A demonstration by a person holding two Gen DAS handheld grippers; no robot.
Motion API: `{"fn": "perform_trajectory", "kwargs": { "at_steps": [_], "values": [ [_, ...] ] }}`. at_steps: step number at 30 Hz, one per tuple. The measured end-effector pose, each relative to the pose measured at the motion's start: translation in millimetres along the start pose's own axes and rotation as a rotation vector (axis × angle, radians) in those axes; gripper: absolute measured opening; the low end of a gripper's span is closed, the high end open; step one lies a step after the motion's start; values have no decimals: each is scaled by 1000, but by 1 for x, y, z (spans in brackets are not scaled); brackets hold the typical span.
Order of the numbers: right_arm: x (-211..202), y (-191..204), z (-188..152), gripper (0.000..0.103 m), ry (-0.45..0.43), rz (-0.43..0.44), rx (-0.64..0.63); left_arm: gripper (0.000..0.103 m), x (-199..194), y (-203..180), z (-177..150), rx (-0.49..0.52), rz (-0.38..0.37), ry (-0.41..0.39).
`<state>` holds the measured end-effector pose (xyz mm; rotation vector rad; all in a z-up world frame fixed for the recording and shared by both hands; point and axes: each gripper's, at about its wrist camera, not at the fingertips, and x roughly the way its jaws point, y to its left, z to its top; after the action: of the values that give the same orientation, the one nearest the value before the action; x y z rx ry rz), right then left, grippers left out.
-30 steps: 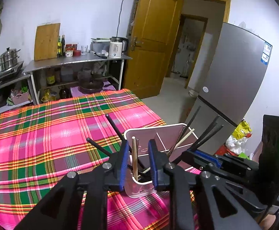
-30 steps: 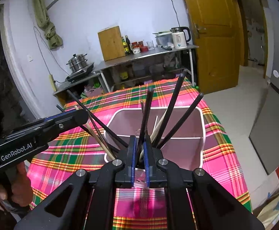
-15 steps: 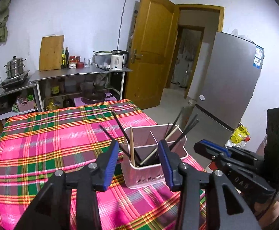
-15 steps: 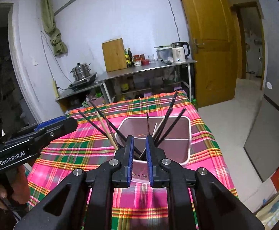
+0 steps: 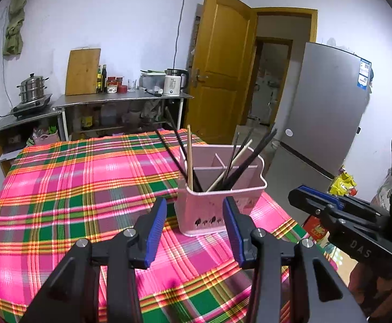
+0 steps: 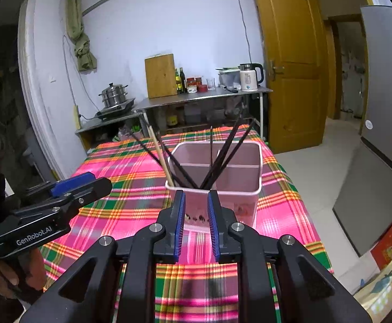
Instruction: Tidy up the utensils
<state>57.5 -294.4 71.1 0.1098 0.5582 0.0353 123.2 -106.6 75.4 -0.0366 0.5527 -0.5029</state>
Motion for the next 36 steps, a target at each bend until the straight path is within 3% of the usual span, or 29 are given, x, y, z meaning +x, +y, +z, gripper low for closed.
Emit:
{"fn": "perform_trajectory", "kwargs": {
  "at_steps": [12, 36],
  "values": [
    [-2, -1, -21, 17, -1, -1, 4, 45, -2, -3, -35, 21, 11, -21],
    [1, 2, -32, 18, -12, -15, -10, 45, -1, -3, -48, 27, 31, -26]
  ]
}}
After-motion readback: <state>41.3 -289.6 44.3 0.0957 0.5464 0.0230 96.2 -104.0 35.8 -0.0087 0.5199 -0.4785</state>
